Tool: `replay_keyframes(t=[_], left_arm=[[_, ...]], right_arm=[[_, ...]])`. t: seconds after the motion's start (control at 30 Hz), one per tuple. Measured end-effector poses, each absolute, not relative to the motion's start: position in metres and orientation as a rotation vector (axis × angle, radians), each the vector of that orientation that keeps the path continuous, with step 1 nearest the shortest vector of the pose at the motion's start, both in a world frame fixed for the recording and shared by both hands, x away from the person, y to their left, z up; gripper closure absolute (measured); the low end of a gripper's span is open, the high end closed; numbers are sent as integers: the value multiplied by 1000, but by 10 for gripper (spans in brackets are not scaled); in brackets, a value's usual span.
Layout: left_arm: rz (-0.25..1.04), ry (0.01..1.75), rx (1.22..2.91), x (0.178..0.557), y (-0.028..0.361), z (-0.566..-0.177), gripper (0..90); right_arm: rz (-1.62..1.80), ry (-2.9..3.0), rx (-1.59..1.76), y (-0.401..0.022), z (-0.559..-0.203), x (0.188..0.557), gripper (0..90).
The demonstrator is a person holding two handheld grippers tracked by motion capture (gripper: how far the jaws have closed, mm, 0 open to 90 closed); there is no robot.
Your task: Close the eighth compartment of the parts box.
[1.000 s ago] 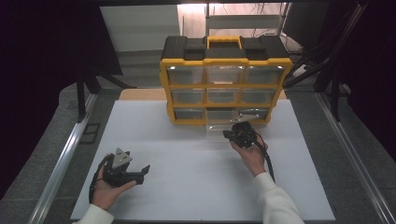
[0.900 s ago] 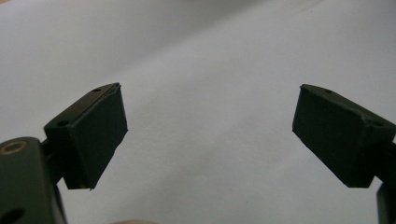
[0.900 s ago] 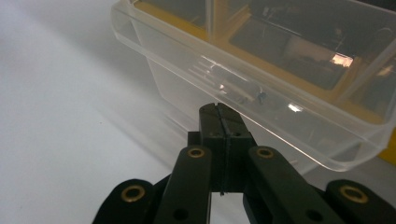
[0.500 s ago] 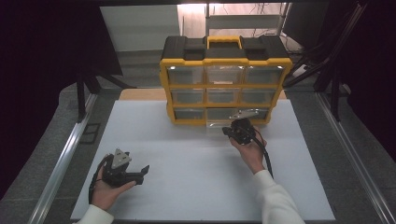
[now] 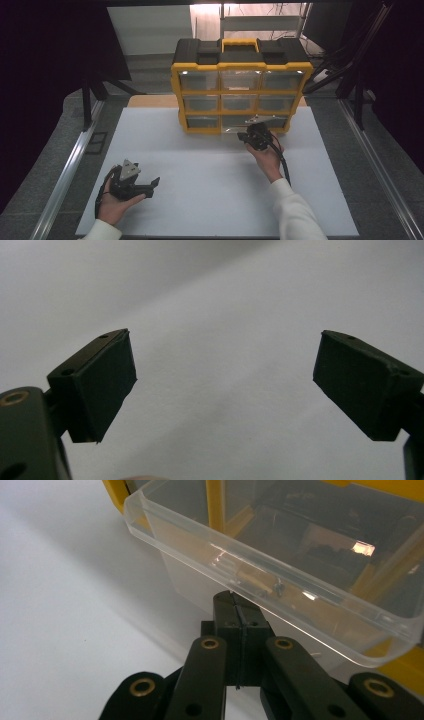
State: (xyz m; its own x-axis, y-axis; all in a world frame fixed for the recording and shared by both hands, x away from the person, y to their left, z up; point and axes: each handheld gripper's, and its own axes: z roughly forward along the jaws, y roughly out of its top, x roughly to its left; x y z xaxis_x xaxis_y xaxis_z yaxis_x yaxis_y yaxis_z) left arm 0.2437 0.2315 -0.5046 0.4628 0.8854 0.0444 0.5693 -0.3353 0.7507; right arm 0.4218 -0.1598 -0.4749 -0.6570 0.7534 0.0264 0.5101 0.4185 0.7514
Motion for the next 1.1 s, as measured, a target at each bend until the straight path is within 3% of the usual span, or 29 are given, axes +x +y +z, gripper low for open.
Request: replay_keyframes(t=[1.1], left_arm=[[586, 1238, 2023, 246, 232, -506, 105]], right_arm=[[1127, 2322, 1090, -165, -479, 448, 892]])
